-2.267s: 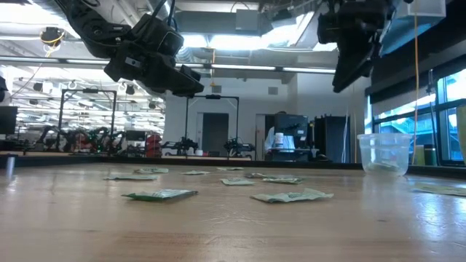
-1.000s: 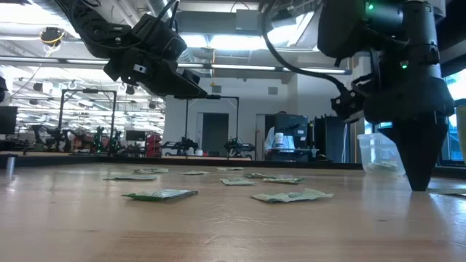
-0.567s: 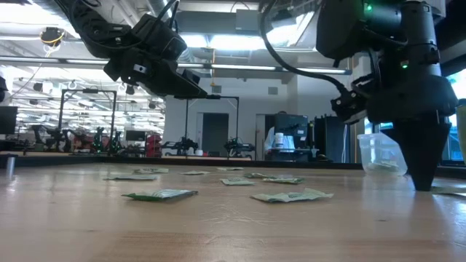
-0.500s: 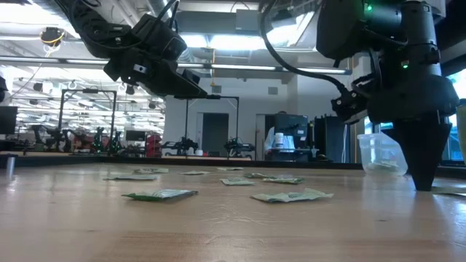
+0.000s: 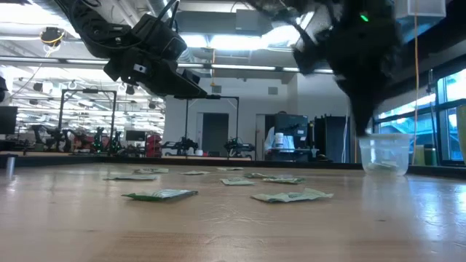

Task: Pick and place items into bin
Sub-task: Put the white stevia packet into the top white bin

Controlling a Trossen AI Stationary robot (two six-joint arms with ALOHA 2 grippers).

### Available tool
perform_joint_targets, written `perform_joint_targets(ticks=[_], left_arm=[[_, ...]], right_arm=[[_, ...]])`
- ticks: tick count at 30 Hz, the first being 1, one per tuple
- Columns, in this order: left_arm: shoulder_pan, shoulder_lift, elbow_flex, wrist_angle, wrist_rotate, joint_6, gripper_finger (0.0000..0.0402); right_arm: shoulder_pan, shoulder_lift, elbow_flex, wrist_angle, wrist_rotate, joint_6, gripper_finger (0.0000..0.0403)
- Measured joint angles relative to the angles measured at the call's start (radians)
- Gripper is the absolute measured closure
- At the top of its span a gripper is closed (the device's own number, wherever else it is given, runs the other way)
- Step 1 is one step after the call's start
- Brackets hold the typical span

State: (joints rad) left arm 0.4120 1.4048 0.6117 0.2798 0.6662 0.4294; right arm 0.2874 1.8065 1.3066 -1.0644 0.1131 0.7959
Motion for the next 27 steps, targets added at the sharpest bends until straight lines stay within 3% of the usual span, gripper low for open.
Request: perform_joint_targets(ticks=[11,20,27], left_arm=[[0.0,0.0,0.0,-0.003,0.0,-0.026,0.0301],[0.0,0.0,0.0,-0.018,0.001,-0.025,0.0302],[0.0,0.0,0.0,-0.018,0.0,-0.023,0.0302]], right_arm=[[-0.179,-0.019,0.252,-0.346,0.079,-0.246,0.0398],[-0.381,-0.225,0.188,-0.342,0.081,-0.272,0.0398],[-0.528,-0.394,0.057,-0.328,0.155,-0.113,0.0398]])
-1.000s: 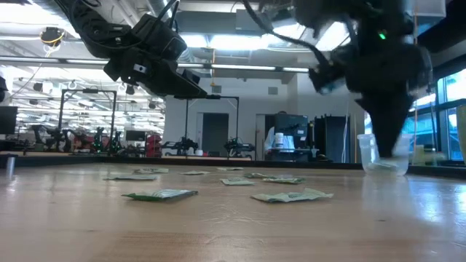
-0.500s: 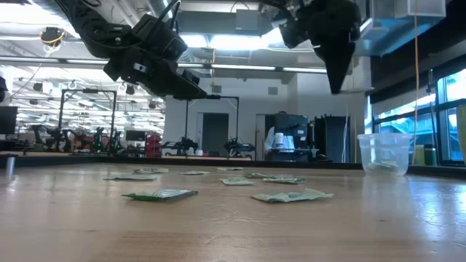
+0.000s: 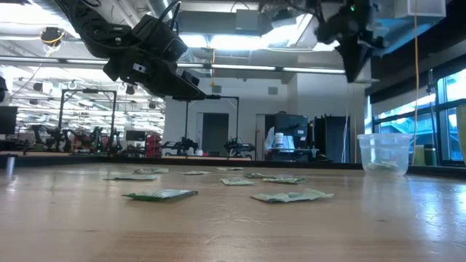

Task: Pick and place items into bin
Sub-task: Put the white stevia packet into the top white bin

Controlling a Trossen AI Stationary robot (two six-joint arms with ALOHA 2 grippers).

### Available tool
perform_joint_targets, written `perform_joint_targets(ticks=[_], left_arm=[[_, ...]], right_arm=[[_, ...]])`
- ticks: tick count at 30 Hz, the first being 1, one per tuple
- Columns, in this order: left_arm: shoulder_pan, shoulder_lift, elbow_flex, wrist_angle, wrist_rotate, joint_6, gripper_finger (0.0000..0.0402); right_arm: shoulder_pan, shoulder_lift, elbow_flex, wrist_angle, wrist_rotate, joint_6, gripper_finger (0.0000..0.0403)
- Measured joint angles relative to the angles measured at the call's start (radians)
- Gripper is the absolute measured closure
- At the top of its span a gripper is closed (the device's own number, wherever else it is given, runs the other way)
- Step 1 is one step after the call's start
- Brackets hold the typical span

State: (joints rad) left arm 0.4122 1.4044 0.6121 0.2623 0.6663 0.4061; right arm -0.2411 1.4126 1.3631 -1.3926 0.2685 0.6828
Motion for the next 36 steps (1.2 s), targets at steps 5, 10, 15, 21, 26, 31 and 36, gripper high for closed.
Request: perform_joint_targets(ticks=[5,10,15,21,26,31,36], left_arm=[[0.0,0.0,0.0,-0.001,0.0,0.0,0.0302],[0.0,0.0,0.0,-0.001,0.0,0.0,0.0301],[0.0,0.0,0.0,-0.002,0.0,0.0,0.0302],[0.0,0.0,0.0,-0.005,0.0,0.0,0.0302],[0.0,0.0,0.0,-0.005,0.0,0.0,0.03],[0.0,0.0,0.0,-0.005,0.0,0.0,0.0302],[0.0,0.0,0.0,-0.005,0.0,0.0,0.0302]], right_arm=[[-0.101,-0.053,-0.123,0.034,0.003,0.045,0.0398],[-0.21,-0.055,-0.247,0.133,0.003,0.017,0.0398],[-0.309,-0.054,-0.357,0.274,0.032,0.005,0.0398],[-0.397,-0.054,-0.421,0.371,0.053,-0.034,0.0398],[-0.431,-0.054,-0.465,0.396,0.049,-0.043,0.0398],[-0.43,-0.054,-0.504,0.4,0.043,-0.059,0.0398],[-0.431,-0.054,-0.52,0.4,0.042,-0.059,0.0398]])
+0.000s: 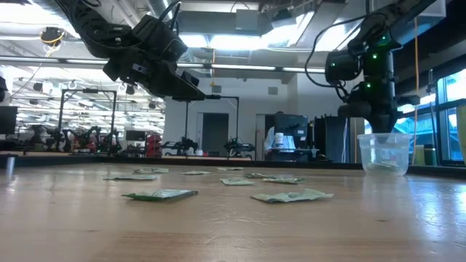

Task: Pick and place items into bin
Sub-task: Put the white stevia packet into the top white bin, then put the green stevia packet into the bottom white bin

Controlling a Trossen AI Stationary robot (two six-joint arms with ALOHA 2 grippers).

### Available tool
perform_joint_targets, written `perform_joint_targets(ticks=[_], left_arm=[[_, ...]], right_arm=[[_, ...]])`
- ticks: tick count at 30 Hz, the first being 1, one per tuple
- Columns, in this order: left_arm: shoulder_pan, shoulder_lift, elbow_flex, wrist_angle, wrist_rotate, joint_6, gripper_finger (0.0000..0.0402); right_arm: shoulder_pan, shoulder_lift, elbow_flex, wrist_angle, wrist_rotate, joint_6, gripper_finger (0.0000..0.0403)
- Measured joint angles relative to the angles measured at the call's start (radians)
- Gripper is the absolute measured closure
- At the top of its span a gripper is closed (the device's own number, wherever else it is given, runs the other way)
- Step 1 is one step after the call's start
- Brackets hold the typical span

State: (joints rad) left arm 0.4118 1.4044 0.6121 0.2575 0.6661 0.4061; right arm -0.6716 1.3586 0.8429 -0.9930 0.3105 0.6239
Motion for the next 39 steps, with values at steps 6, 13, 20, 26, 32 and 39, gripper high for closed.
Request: perform_joint_targets(ticks=[6,13,20,26,32,39], left_arm=[[0.0,0.0,0.0,0.0,0.0,0.0,0.03],[0.0,0.0,0.0,0.0,0.0,0.0,0.03],[0.0,0.0,0.0,0.0,0.0,0.0,0.03],[0.0,0.0,0.0,0.0,0.0,0.0,0.03],[0.0,0.0,0.0,-0.014,0.0,0.0,0.03],[0.0,0.0,0.0,-0.061,-0.001,0.035,0.03]], right_arm=[[0.0,0.0,0.0,0.016,0.0,-0.006,0.0379],[0.0,0.0,0.013,-0.005,0.001,-0.003,0.0315],[0.01,0.0,0.122,-0.073,0.002,0.001,0.0291],[0.074,0.0,0.246,-0.063,0.003,-0.001,0.0293],[0.172,0.0,0.323,-0.025,0.003,-0.003,0.0293],[0.373,0.0,0.255,0.293,0.002,-0.109,0.0293]])
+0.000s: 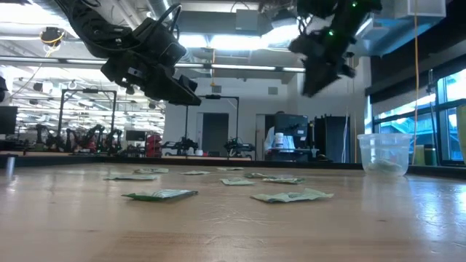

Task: Pick and place items into bin
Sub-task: Put the green stevia packet into the bottom white bin

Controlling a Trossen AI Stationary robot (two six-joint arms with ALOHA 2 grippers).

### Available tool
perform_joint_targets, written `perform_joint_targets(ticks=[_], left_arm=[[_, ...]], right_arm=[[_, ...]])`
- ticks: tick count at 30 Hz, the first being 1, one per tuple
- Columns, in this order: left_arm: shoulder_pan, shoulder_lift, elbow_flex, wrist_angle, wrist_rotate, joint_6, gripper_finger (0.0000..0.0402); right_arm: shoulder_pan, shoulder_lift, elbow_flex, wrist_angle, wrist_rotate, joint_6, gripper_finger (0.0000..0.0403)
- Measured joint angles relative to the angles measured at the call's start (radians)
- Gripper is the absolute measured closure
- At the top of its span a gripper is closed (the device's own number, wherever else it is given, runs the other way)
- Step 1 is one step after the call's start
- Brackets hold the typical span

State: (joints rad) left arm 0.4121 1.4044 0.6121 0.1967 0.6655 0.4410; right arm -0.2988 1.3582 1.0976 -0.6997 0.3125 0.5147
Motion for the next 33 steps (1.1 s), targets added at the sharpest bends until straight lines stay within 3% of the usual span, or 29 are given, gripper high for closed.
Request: perform_joint_targets(ticks=[6,12,22,33], left_arm=[[0.0,0.0,0.0,0.0,0.0,0.0,0.03],[0.0,0.0,0.0,0.001,0.0,0.0,0.03],[0.0,0.0,0.0,0.009,0.0,0.0,0.03],[0.0,0.0,0.0,0.009,0.0,0.0,0.03]], right_arm=[[0.162,0.0,-0.106,0.298,-0.019,-0.118,0.0293],[0.263,0.01,-0.202,0.455,-0.153,-0.099,0.0293],[0.402,0.147,-0.263,0.497,-0.157,-0.131,0.0293],[0.445,0.348,-0.263,0.572,-0.156,-0.1,0.0293]])
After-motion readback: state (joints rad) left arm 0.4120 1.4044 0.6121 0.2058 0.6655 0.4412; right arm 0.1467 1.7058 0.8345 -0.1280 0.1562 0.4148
